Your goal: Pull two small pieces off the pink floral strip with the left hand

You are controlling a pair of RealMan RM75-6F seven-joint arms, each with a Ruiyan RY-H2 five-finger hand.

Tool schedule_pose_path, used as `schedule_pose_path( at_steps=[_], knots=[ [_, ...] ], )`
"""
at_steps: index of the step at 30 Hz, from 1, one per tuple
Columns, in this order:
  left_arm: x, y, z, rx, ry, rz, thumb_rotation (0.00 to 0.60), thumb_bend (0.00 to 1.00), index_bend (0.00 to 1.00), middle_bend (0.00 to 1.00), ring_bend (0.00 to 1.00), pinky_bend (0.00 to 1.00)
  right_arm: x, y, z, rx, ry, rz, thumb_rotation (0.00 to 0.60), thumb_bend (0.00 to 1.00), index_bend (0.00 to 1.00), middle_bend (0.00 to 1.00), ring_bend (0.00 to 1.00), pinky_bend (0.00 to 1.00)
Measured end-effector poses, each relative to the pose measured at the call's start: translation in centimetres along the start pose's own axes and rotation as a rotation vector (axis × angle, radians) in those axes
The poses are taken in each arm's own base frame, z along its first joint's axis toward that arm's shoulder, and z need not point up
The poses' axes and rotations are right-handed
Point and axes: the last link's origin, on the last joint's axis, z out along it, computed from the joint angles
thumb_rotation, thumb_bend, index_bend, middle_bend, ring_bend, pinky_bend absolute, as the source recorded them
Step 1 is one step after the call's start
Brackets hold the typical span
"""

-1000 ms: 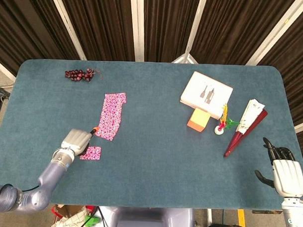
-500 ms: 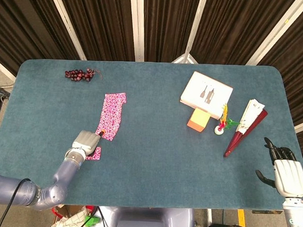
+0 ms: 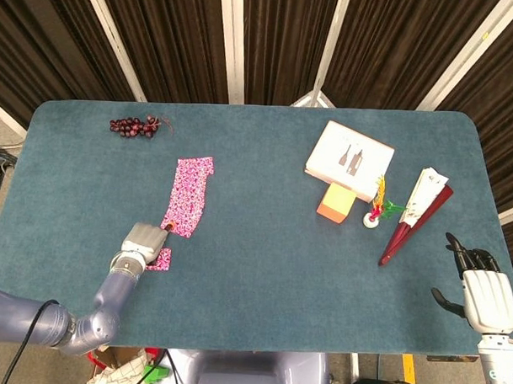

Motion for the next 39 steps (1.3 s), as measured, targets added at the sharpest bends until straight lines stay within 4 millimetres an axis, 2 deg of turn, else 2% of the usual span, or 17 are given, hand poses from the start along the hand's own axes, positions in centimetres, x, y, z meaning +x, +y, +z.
schedule_pose_path(
  at_steps=[15,32,39],
  knots=[
    [-1.0,-0.9,0.1,0.041,-0.050,0.026,0.600,0.97,0.02,0.85,0.75,0.72,0.2,0.1,0.0,-0.003,0.008,0.002,0.600,0.23,0.00,0.27,0.28,0.20],
    [-3.3,-6.5,-0.1,0.160,-0.114,0.019,0.600,0.97,0.02,0.85,0.75,0.72,0.0,-0.2,0.0,0.003,0.005,0.000,0.600,0.23,0.00,0.27,0.28,0.20],
    [-3.6,-7.6,0.0,0.174,-0.117,0.010,0.600,0.97,0.02,0.85,0.75,0.72,-0.1,-0.4,-0.1,0.007,0.002,-0.007,0.600,0.23,0.00,0.27,0.28,0.20]
  ],
)
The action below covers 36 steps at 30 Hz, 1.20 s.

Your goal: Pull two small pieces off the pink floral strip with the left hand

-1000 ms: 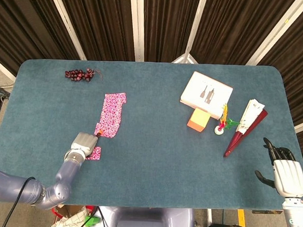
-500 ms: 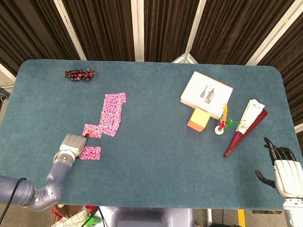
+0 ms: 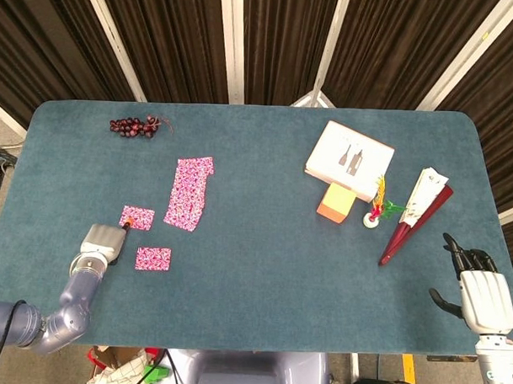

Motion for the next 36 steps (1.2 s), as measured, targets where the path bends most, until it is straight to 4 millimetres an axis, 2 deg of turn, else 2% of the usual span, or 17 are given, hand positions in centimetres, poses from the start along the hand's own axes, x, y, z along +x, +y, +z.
schedule_pose_path(
  at_steps=[8,21,24,26,29,32,36],
  knots=[
    [0.6,0.0,-0.6,-0.013,0.025,-0.009,0.600,0.97,0.02,0.85,0.75,0.72,0.0,-0.1,0.0,0.000,0.007,-0.006,0.600,0.23,0.00,0.27,0.28,0.20],
    [3.4,-0.4,-4.8,-0.077,0.157,-0.057,0.600,0.96,0.02,0.85,0.75,0.72,0.1,-0.4,0.1,0.004,0.014,0.000,0.600,0.23,0.00,0.27,0.28,0.20],
    [3.7,-0.8,-5.6,-0.091,0.192,-0.073,0.600,0.88,0.02,0.83,0.72,0.70,0.0,-0.4,0.1,0.004,0.009,0.001,0.600,0.23,0.00,0.27,0.28,0.20],
    [3.7,-1.0,-6.3,-0.102,0.226,-0.079,0.600,0.76,0.01,0.77,0.67,0.67,0.0,-0.3,0.1,0.003,0.008,0.000,0.600,0.23,0.00,0.27,0.28,0.20],
    [3.2,-1.5,-7.5,-0.120,0.287,-0.089,0.600,0.56,0.00,0.56,0.48,0.56,0.0,-0.3,0.1,0.001,0.006,0.002,0.600,0.23,0.00,0.27,0.28,0.20],
    [2.4,-2.3,-9.0,-0.139,0.364,-0.118,0.600,0.48,0.00,0.34,0.33,0.42,0.1,-0.3,0.0,0.000,0.007,0.005,0.600,0.23,0.00,0.27,0.28,0.20],
    [0.7,-3.9,-11.3,-0.160,0.499,-0.186,0.600,0.42,0.00,0.19,0.21,0.37,0.2,-0.3,-0.1,0.000,0.010,0.008,0.600,0.23,0.00,0.27,0.28,0.20]
  ],
)
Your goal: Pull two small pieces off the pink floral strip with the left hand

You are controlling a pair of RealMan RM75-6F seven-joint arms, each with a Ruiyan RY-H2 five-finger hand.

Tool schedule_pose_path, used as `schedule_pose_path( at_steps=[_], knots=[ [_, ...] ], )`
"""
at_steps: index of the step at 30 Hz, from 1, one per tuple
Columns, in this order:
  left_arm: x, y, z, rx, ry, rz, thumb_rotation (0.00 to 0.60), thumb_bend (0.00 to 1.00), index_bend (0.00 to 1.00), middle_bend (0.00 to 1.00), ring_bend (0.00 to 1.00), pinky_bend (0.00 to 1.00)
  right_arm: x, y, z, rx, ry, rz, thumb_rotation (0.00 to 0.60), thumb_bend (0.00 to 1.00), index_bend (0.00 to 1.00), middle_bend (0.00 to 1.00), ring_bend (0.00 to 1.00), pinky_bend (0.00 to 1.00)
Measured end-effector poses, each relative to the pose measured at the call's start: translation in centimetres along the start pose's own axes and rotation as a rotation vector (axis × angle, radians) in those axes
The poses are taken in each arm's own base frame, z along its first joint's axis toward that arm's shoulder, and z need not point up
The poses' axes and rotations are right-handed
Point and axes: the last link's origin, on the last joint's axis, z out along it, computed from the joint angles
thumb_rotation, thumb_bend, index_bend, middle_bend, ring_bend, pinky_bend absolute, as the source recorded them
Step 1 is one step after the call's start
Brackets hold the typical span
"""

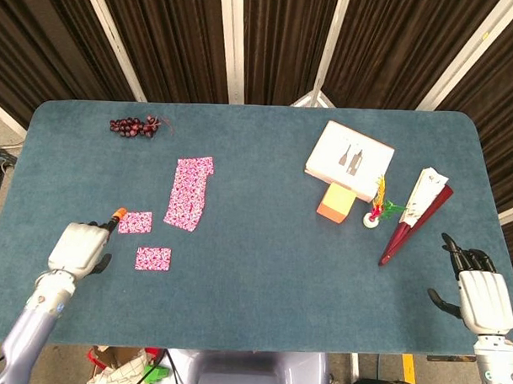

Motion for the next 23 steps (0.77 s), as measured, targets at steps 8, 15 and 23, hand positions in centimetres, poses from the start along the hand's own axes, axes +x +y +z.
schedule_pose_path(
  at_steps=[8,15,23],
  knots=[
    [-1.8,-5.4,-10.4,0.091,0.340,-0.170,0.600,0.37,0.00,0.07,0.08,0.24,0.0,-0.1,0.0,0.003,0.007,-0.033,0.600,0.23,0.00,0.26,0.27,0.17],
    [-3.0,-6.5,-13.7,0.110,0.358,-0.214,0.600,0.37,0.00,0.07,0.08,0.23,0.0,0.1,0.0,-0.003,0.010,-0.039,0.600,0.23,0.00,0.26,0.26,0.17],
    [-3.3,-6.5,-13.0,0.120,0.306,-0.213,0.600,0.37,0.00,0.07,0.08,0.21,0.4,0.3,-0.2,-0.004,0.012,-0.030,0.600,0.23,0.00,0.26,0.26,0.17]
  ],
)
